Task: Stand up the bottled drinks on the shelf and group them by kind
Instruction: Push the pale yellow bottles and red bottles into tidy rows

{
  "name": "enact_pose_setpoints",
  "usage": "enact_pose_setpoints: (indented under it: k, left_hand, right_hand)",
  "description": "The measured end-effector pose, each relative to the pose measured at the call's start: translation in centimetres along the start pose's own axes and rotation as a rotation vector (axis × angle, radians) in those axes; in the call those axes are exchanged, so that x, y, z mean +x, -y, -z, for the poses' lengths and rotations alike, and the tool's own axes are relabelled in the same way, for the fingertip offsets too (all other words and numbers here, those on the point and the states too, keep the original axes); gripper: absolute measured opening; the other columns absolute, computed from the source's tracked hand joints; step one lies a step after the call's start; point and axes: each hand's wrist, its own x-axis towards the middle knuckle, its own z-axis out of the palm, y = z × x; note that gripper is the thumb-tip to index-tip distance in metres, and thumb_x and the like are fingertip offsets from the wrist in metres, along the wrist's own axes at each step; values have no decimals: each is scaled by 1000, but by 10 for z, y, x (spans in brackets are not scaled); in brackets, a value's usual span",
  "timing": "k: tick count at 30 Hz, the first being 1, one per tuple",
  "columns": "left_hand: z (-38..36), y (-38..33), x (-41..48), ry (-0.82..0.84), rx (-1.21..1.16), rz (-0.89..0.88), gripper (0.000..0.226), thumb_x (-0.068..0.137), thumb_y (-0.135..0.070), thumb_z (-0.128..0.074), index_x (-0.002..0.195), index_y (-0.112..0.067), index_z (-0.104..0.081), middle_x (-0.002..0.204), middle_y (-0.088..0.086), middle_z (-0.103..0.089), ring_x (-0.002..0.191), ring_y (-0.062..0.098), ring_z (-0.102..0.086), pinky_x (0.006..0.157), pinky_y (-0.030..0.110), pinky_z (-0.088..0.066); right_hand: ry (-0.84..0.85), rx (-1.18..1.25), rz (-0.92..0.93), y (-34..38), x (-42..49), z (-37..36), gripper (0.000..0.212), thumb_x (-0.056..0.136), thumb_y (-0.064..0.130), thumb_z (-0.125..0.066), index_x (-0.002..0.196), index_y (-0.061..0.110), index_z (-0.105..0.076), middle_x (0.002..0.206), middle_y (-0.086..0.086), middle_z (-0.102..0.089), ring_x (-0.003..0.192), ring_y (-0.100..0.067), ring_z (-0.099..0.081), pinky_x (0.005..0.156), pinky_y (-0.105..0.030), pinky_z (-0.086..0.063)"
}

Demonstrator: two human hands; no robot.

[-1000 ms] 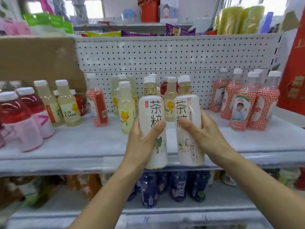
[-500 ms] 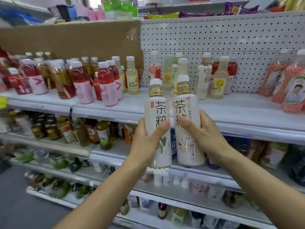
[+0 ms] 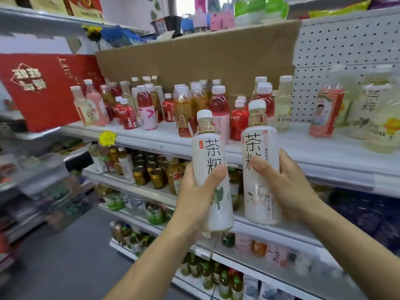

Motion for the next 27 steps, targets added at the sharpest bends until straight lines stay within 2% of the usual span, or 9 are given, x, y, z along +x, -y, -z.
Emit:
enact_pose_setpoints:
  k: [2,6,11,13,16,19,23,25,27]
  left_hand:
    - [44,-7,18,-7,19,-6,62,71,-53,-77,122,-27,-54,110,2,-71,94,19,-72,76,35,-60]
    - [118,-14,53,-21,29,-12,61,68,-53,-74,121,-30,-55,109,-1,-72,93,15,-73,76,34,-60]
    - [189,-8,102,-43,46,-24,55,70,-55,-77,116,-33,-57,106,-4,-74,93,15,-73,78,36,-60]
    - [212,-5,123,-35,60,-50,54,70,-53,-73,118,-33,-57,105,-7,-74,93,13,-73,75,32,-59]
    - [242,-1,160,-27,50,-61,54,72,-52,-73,120,-33,-56,106,-6,-73,96,16,-72,82,39,-58]
    - [267,-3,202,-15,38,-74,55,75,-50,-74,124,-33,-56,111,-3,-73,100,20,-71,85,45,-58]
    - [304,-17,260,-39,35,-126,52,73,-50,-73,120,-31,-58,107,-2,-74,97,22,-72,81,42,-59]
    - [324,-23,285,-44,19,-135,52,74,-48,-73,120,-29,-59,107,0,-74,96,23,-72,79,42,-60]
    - [345,-30,309,-44,8,-145,51,75,-46,-72,120,-26,-60,107,3,-74,96,25,-72,79,43,-60]
  right_hand:
    - [12,40,12,-1,19,-43,63,61,66,-66,115,35,-57,103,8,-73,88,-10,-72,76,-39,-57]
    - [17,78,37,-2,56,-115,56,65,59,-65,113,31,-58,99,5,-74,84,-9,-72,68,-28,-57]
    - [63,52,33,-6,108,-184,64,65,66,-65,117,31,-56,107,1,-71,90,-15,-73,76,-41,-60]
    - [63,40,41,-9,130,-207,64,63,68,-65,115,32,-56,104,4,-72,87,-11,-72,74,-37,-59]
    - [73,37,62,-13,166,-242,61,69,71,-68,116,34,-56,105,7,-72,89,-11,-72,75,-37,-58]
    - [91,37,95,-14,208,-271,57,67,65,-68,115,37,-56,104,10,-72,87,-8,-71,73,-36,-59]
    - [97,43,140,-7,265,-306,48,73,58,-71,114,38,-58,99,17,-71,86,-6,-71,66,-31,-58]
    - [71,49,155,-5,289,-323,50,71,56,-75,114,35,-60,101,14,-72,87,-9,-71,68,-34,-58]
    - [42,50,161,-2,309,-341,60,62,58,-70,115,30,-60,102,8,-73,88,-13,-72,71,-38,-59]
